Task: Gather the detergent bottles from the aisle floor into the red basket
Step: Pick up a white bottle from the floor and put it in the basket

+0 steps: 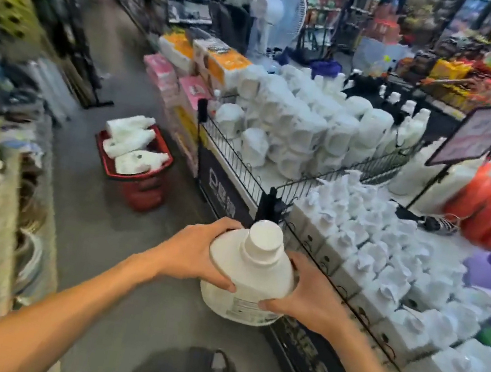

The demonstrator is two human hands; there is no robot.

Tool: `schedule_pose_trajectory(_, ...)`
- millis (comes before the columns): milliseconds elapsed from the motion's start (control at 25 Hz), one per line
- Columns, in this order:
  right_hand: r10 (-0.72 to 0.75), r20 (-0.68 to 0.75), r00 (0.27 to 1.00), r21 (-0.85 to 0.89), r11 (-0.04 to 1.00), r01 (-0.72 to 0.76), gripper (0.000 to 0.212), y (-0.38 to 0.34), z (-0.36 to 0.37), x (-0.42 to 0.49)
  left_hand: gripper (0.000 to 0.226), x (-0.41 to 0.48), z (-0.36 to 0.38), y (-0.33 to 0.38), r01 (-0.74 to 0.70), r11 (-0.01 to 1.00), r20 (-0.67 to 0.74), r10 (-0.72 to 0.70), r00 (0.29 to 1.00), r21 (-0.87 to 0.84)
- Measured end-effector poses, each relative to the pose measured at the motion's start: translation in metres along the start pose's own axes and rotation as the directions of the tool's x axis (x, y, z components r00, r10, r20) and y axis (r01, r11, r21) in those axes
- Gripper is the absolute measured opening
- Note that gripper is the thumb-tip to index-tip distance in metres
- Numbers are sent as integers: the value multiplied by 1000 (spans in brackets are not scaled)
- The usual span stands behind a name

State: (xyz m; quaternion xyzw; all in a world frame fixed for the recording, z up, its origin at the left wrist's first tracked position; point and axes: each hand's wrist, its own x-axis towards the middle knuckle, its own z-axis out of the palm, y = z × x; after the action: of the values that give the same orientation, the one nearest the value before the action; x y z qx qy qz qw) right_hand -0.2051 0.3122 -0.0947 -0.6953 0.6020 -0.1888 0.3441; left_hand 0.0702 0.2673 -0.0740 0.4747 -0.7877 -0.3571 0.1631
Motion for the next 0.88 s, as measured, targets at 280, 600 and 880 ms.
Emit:
schedule_pose_trajectory(280,-213,242,947,-37,973,228,95,-55,49,187,93,16,-92,-99,256,967,-151,-253,956,3)
schedule_pose_trajectory(600,-303,466,831,-44,930,364,96,-137,106,360,97,29,-180,-200,464,877,-268,-479,836,-122)
schedule_pose_trajectory(880,-261,549,794,-45,939,341,93,-205,186,500,99,60,-275,-330,532,834,-237,-552,800,-146)
